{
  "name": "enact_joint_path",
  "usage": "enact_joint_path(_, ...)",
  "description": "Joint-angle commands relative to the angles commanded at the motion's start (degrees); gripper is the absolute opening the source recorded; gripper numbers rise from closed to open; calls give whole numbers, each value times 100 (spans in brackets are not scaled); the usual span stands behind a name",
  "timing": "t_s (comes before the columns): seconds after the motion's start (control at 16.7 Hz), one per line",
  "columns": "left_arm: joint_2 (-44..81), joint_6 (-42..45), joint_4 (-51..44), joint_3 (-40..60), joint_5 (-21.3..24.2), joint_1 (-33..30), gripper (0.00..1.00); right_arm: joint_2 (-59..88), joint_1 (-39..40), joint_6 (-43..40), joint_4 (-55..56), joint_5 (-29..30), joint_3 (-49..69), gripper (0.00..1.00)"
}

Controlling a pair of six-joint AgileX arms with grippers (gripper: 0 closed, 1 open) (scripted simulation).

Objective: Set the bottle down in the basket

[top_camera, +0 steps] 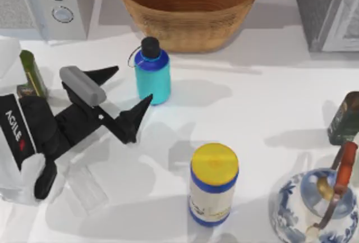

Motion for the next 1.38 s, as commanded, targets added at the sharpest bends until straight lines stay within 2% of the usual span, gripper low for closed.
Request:
enact_joint_path(0.36,-21,3,-11,-18,-23,-39,100,0,0,0,0,0,0,100)
enact_joint_path(0.6,-3,2,-144,139,-405,-410,100,0,0,0,0,0,0,100)
enact_joint_path(0.84,131,-7,-643,786,-678,-681,100,0,0,0,0,0,0,100)
enact_joint_path(1.08,278,-7,-1107,1397,-651,-657,100,0,0,0,0,0,0,100)
enact_joint_path(1.38,295,-8,-1153,1459,-636,-639,100,0,0,0,0,0,0,100)
